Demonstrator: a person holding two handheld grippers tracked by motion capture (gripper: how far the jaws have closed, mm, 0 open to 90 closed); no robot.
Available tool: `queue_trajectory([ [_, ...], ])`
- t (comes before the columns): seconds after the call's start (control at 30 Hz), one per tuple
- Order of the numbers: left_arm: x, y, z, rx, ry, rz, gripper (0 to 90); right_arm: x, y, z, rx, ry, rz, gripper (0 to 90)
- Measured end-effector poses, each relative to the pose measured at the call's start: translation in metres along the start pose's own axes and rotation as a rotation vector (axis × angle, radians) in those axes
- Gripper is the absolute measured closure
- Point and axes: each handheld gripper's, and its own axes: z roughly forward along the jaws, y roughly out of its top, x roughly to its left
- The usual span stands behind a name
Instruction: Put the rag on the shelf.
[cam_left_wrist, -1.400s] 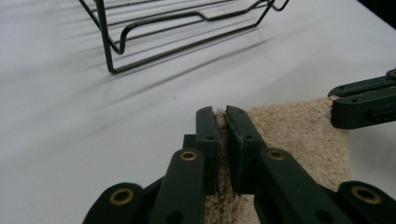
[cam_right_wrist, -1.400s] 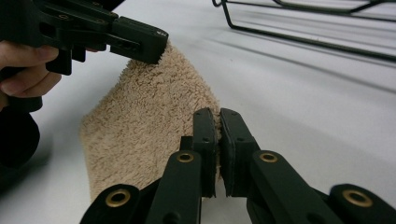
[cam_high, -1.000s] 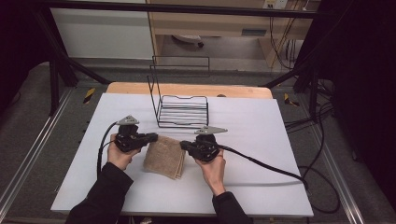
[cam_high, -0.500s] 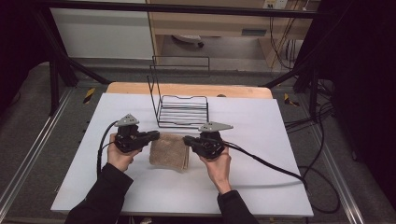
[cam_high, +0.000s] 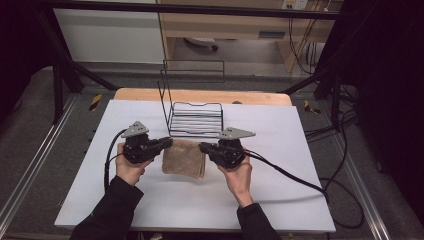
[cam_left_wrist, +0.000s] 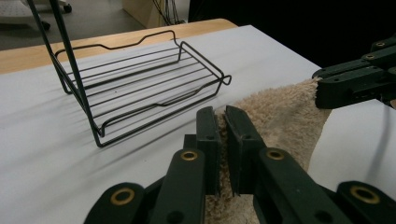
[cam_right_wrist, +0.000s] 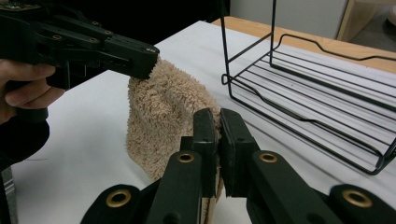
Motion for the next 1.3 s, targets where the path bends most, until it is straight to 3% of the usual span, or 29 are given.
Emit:
queue_trajectory([
  [0.37,-0.011,0.014,-0.005,-0.063,-0.007,0.015,84.1,0.001,0.017,-0.019,-0.045,-0.020,-0.061,86.1],
  [1.3,-0.023,0.063,-0.018,-0.258,0.021,0.024,84.3,0.001,0.067,-0.047,-0.187,-0.060,-0.110,86.1],
])
